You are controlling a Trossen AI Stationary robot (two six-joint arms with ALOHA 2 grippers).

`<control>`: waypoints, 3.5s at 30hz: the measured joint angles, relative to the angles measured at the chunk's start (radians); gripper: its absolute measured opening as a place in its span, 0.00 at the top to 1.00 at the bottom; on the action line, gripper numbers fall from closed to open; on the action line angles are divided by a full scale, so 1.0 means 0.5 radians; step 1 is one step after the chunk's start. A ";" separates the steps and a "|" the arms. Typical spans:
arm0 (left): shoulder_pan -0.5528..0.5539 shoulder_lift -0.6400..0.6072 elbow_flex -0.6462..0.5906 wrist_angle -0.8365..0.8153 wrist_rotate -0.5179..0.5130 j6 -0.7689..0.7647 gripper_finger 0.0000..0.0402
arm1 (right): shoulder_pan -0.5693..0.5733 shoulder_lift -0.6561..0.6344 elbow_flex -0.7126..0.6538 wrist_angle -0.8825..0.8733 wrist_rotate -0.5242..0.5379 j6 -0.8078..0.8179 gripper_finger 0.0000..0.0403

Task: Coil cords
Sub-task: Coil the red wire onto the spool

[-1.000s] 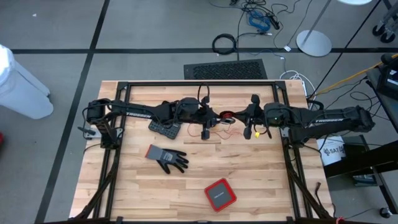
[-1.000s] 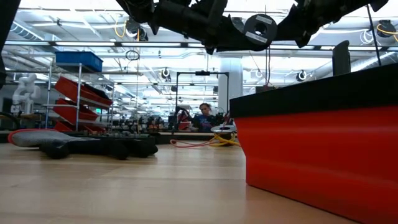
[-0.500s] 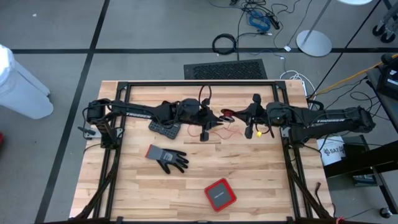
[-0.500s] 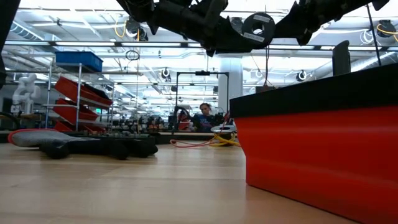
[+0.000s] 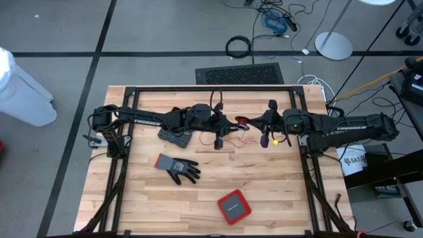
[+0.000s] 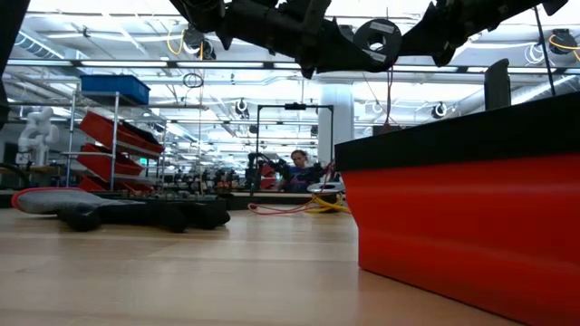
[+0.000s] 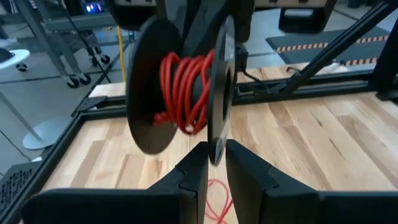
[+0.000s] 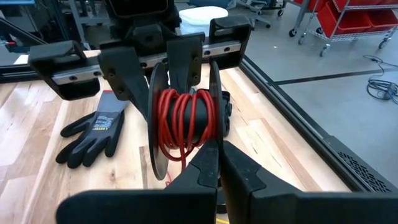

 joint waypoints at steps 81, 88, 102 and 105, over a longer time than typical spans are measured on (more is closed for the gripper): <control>-0.039 0.003 -0.004 0.005 0.204 0.113 1.00 | -0.031 0.245 0.001 0.397 -0.269 -0.185 1.00; -0.039 0.003 -0.002 -0.027 0.204 0.111 0.97 | -0.031 0.245 0.001 0.376 -0.263 -0.186 1.00; 0.036 -0.009 0.005 -0.305 0.109 0.052 0.55 | -0.033 0.044 -0.002 0.330 -0.186 -0.216 1.00; 0.051 -0.010 0.005 -0.303 0.108 0.052 0.54 | -0.033 0.009 -0.002 0.305 -0.189 -0.214 1.00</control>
